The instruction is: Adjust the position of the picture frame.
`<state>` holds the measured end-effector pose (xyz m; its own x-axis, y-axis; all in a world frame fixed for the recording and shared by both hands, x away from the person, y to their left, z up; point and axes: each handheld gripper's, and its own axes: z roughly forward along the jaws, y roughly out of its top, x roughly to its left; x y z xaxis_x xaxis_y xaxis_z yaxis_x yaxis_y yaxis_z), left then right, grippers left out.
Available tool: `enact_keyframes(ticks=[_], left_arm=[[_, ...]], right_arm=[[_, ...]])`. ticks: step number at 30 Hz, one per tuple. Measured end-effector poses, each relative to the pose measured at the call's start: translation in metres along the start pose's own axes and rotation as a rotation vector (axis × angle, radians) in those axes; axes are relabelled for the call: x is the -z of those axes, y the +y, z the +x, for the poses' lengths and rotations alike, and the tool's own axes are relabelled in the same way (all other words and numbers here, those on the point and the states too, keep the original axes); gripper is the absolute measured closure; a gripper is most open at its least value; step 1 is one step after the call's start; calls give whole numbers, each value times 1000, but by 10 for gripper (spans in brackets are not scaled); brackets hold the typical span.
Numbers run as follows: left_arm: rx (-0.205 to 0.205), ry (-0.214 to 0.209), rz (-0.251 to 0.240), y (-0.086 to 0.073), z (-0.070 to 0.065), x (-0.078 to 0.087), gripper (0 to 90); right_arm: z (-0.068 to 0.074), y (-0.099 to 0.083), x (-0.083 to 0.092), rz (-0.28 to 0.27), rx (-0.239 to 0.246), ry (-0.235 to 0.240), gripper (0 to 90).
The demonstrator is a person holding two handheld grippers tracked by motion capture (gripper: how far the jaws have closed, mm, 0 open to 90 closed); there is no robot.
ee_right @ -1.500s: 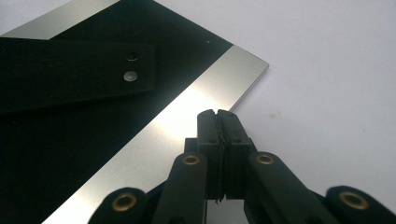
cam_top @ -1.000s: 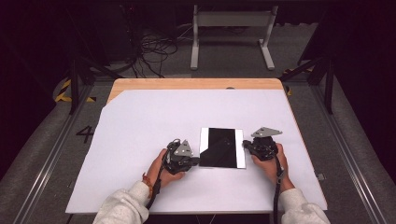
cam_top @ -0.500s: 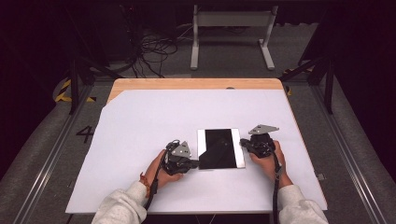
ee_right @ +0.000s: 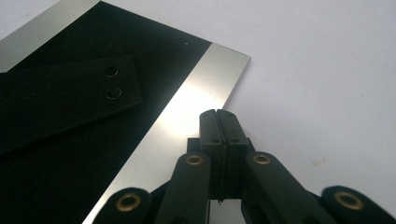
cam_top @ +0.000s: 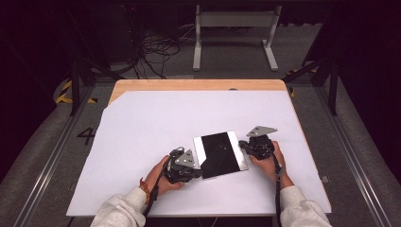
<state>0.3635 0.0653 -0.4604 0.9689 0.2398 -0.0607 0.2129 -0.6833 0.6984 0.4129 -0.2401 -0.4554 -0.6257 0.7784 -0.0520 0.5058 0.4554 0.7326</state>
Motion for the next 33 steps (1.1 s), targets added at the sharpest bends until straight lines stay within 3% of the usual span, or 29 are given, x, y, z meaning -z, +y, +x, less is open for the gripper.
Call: enact_keyframes(ticks=[5, 8, 14, 21, 29, 33], left_arm=[[-9, 10, 8, 1, -2, 0, 879], [-6, 23, 4, 0, -1, 3, 882], [8, 68, -25, -1, 11, 15, 875], [42, 114, -59, -1, 24, 23, 868], [116, 176, -116, -7, 43, 33, 860], [138, 196, -131, -7, 52, 35, 860]], right_arm=[[3, 1, 0, 5, 17, -22, 900], [2, -1, 4, 2, 13, -13, 850], [4, -9, 17, -19, 33, -1, 852], [15, -17, 30, -27, 70, 17, 843], [33, -21, 41, -26, 114, 59, 839], [36, -27, 50, -31, 107, 62, 839]])
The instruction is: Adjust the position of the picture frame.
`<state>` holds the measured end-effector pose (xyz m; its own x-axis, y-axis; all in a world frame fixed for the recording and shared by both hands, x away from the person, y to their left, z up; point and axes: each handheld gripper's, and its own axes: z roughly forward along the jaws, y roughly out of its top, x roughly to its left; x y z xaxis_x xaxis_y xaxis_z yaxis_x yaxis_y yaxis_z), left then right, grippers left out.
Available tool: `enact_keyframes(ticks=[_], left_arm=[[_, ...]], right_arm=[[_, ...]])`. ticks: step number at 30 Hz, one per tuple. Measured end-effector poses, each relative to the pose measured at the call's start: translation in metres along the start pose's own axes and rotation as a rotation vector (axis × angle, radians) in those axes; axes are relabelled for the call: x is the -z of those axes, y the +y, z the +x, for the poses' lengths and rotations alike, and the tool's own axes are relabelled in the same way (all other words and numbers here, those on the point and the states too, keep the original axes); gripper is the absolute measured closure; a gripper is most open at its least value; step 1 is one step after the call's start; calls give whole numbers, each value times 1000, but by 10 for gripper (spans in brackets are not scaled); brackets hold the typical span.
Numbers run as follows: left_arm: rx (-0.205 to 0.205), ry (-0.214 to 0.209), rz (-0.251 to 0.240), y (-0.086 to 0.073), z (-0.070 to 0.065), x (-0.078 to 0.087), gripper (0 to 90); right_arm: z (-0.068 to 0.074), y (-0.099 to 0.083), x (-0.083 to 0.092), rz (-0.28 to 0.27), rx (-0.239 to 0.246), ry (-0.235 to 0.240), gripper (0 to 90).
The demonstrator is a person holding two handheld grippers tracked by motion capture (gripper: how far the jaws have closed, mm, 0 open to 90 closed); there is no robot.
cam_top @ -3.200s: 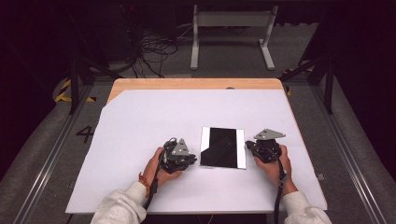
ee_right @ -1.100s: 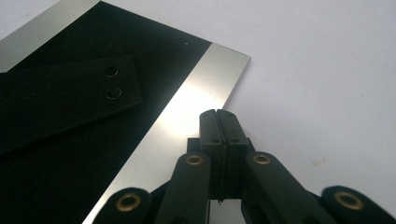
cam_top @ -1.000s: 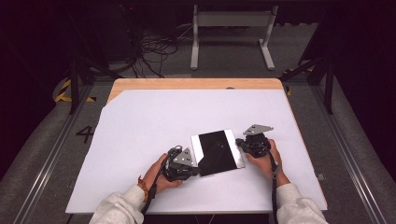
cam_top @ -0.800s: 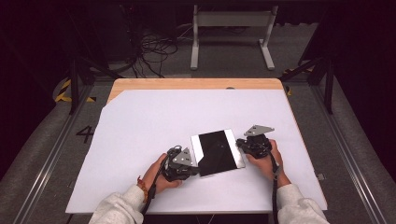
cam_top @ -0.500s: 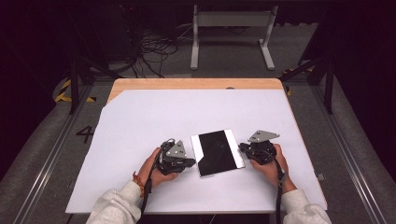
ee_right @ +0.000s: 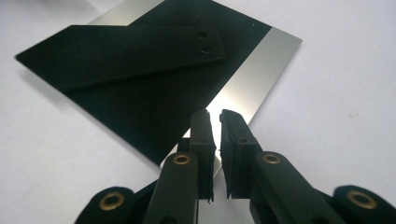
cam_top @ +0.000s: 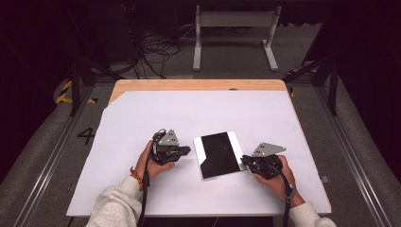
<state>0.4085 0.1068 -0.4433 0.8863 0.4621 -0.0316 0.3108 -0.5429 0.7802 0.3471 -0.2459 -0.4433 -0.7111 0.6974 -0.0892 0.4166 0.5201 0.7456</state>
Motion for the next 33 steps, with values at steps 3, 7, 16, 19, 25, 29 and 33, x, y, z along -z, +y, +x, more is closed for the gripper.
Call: enact_keyframes(ticks=[3, 7, 16, 19, 25, 29, 33], left_arm=[[27, 18, -17, 3, 11, 0, 855], [46, 39, -28, 6, 18, -1, 844], [75, 52, -5, 9, 32, -23, 845], [92, 61, -14, 11, 36, -25, 841], [79, 73, -3, 18, 41, -34, 834], [90, 76, -8, 24, 43, -40, 834], [66, 91, 39, 27, 42, -51, 831]], right_arm=[[3, -8, 6, 9, -6, 2, 849], [6, -15, 8, 16, -13, 8, 861], [14, -21, 9, 34, -6, 24, 864], [15, -22, 9, 29, -7, 18, 865], [17, -24, 9, 19, -2, -1, 863], [18, -24, 9, 18, 8, -3, 863], [16, -25, 9, 13, 9, 6, 864]])
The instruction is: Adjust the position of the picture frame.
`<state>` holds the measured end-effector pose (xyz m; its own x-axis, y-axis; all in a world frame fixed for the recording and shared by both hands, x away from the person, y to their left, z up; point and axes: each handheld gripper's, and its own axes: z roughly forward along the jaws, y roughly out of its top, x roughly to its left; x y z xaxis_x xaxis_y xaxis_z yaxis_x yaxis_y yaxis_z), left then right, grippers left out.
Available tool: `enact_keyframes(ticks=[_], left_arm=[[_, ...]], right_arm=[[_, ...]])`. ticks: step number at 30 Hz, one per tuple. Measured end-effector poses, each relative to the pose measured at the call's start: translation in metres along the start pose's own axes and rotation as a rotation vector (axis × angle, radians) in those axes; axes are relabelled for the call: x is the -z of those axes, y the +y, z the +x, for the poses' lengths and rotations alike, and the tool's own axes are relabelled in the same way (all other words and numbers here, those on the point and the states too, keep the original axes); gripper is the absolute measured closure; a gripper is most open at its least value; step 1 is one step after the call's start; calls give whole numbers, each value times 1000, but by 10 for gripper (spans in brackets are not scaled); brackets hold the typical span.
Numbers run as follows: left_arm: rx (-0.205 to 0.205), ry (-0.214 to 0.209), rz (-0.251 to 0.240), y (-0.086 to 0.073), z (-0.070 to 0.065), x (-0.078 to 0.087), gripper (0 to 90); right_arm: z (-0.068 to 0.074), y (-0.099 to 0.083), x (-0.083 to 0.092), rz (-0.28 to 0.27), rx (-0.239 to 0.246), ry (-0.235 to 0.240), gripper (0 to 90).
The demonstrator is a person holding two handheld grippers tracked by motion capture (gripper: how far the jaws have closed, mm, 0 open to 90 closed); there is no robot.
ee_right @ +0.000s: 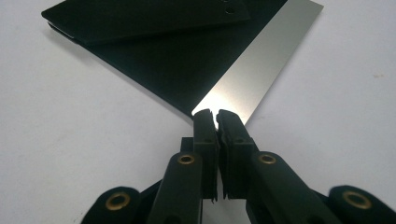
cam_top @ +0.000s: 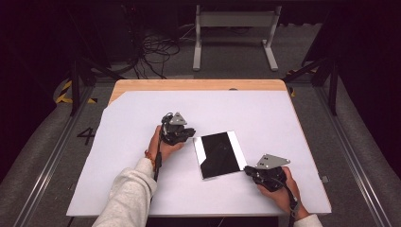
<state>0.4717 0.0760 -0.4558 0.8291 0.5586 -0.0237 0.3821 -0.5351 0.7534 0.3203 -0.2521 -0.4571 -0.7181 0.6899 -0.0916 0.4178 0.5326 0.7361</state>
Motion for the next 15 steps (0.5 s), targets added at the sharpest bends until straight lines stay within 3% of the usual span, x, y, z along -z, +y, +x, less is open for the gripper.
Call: enact_keyframes(ticks=[1, 12, 15], left_arm=[[5, -3, 17, 0, -1, -4, 829], [22, -18, 19, -4, 5, -7, 863], [8, -18, 21, -4, 5, -7, 863]], right_arm=[[0, 0, 0, 1, 1, 0, 864], [-1, 0, 0, 1, 4, 0, 889], [-1, 0, 0, 1, 7, -4, 896]])
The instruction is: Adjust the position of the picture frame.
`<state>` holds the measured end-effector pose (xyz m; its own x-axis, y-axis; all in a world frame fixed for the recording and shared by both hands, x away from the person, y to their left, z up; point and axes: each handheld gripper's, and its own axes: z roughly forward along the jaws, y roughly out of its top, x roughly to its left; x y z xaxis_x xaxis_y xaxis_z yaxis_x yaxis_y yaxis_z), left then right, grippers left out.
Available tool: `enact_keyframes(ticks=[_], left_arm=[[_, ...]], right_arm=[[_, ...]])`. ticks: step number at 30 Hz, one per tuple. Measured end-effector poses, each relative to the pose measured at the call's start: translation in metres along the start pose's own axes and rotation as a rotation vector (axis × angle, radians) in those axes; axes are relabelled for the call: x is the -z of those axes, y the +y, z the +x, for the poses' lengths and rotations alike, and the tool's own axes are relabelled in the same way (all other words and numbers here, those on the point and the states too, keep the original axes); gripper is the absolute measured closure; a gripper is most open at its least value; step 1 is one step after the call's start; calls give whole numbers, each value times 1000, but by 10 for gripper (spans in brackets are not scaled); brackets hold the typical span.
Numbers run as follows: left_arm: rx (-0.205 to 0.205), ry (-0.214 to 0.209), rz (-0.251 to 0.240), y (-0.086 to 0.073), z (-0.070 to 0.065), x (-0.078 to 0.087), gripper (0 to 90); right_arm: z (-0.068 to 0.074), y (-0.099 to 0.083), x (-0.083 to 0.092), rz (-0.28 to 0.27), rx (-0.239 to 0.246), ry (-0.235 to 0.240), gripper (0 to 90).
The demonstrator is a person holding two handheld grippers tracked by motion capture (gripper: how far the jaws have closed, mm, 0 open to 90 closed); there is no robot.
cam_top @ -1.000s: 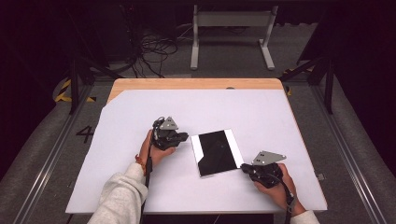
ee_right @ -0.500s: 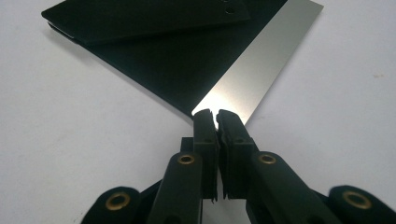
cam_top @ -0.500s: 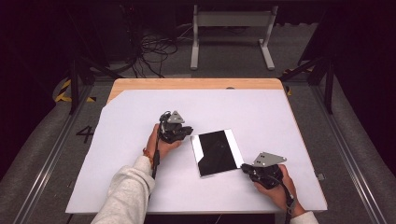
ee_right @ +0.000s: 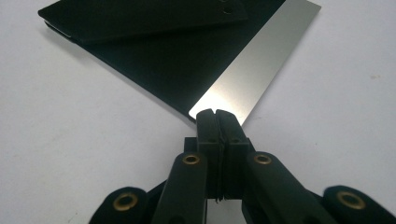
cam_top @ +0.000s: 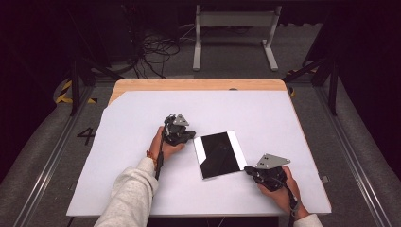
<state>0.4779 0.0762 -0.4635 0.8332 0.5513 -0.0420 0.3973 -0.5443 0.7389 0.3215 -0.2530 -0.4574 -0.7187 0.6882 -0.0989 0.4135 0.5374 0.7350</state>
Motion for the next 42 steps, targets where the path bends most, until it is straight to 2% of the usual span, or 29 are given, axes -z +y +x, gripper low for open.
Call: enact_keyframes(ticks=[7, 10, 13, 15, 16, 17, 18, 19, 20, 22, 25, 27, 29, 30, 31, 35, 38, 40, 42], left_arm=[[-8, 23, -5, 1, 0, -1, 822], [-14, 18, -4, 2, -1, -2, 827], [-13, -8, -3, 2, -2, -2, 897], [-11, -53, -26, 2, -1, 0, 897], [-13, -86, -33, 2, -1, 1, 897], [-32, -113, -22, 3, -5, 0, 824], [-39, -100, -11, 5, -6, 1, 790], [-65, -67, 7, 7, -11, 1, 793], [-65, -67, 7, 7, -11, 1, 807], [-75, -31, 13, 9, -12, 1, 842], [-59, -20, 6, 8, -12, 0, 853], [-46, 15, 0, 8, -11, 0, 830], [-41, 25, -2, 7, -10, 0, 833], [-46, 56, 11, 7, -9, -1, 833], [-38, 70, 21, 6, -8, -3, 840], [-21, 48, 14, 4, -5, -3, 859], [-18, 13, 7, 3, -3, -3, 895], [-27, -17, 9, 1, -1, -1, 898], [-44, -26, 25, 2, -1, 1, 898]], right_arm=[[0, 0, 0, 1, 5, -6, 900], [-1, 0, -1, -1, 5, -8, 900], [-1, 1, -1, 1, 6, -14, 900], [-1, 1, -1, 2, 5, -19, 900], [-2, 1, -1, 0, 5, -19, 900], [-2, 1, -1, 0, 2, -20, 900], [-2, 1, -1, 0, 2, -20, 900], [-3, 1, -2, 2, 1, -23, 900], [-3, 1, -2, 2, 1, -23, 900], [-5, 2, -2, 3, 3, -30, 900], [-7, 3, -4, 6, 1, -38, 900], [-9, 4, -5, 2, -5, -41, 900], [-10, 4, -6, 2, -7, -41, 900], [-11, 4, -6, 2, -13, -42, 900], [-11, 4, -7, 2, -15, -42, 900], [-13, 6, -8, 1, -19, -46, 900], [-14, 6, -9, -1, -28, -52, 900], [-15, 7, -10, 2, -31, -59, 900], [-16, 7, -10, 3, -33, -64, 900]])
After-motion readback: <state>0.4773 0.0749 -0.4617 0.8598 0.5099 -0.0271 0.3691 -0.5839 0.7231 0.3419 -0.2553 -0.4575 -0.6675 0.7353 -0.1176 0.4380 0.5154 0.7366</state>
